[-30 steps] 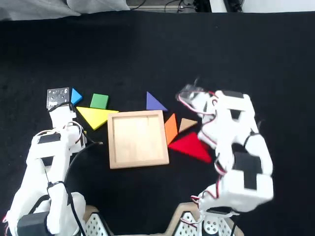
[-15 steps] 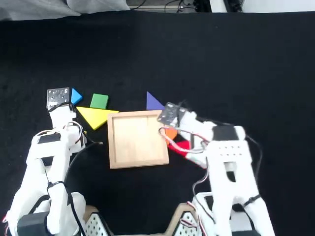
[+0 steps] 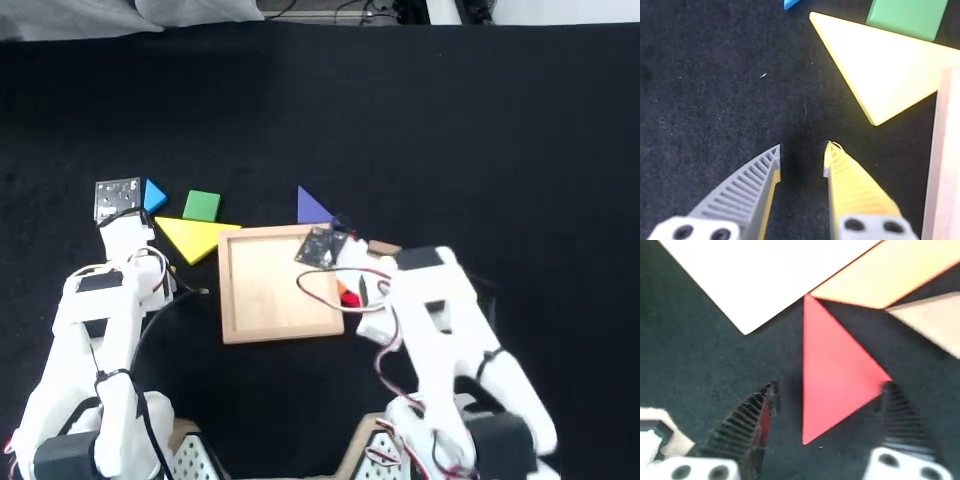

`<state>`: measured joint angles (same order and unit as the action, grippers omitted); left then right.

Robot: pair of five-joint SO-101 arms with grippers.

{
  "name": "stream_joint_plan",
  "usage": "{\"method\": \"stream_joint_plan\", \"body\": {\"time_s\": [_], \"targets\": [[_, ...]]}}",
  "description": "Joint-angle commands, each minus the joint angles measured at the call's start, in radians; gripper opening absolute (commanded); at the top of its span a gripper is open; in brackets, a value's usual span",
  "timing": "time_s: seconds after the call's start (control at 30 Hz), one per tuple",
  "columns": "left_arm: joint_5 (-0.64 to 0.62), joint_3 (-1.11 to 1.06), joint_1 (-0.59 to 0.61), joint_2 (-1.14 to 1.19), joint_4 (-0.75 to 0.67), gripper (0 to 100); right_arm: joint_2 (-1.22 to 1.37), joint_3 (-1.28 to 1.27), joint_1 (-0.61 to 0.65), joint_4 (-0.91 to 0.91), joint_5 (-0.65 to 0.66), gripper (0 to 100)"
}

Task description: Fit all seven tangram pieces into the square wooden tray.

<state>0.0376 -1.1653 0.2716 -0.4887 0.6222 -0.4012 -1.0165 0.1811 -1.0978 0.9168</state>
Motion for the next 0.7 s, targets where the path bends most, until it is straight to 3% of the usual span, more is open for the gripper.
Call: {"method": "stream_joint_plan", "body": {"time_s": [0.0,0.33,0.67], "targets": [[0.000,0.016,-0.005,-0.028,-0.015,15,0.048,0.097,-0.011,0.012,0.026,38.2],[0.000,0.018,-0.007,-0.028,-0.017,15,0.163,0.154,-0.080,0.021,0.078,38.2],[0.000,0.018,-0.005,-0.028,-0.017,15,0.300,0.202,-0.091,0.063,0.031,38.1]]}}
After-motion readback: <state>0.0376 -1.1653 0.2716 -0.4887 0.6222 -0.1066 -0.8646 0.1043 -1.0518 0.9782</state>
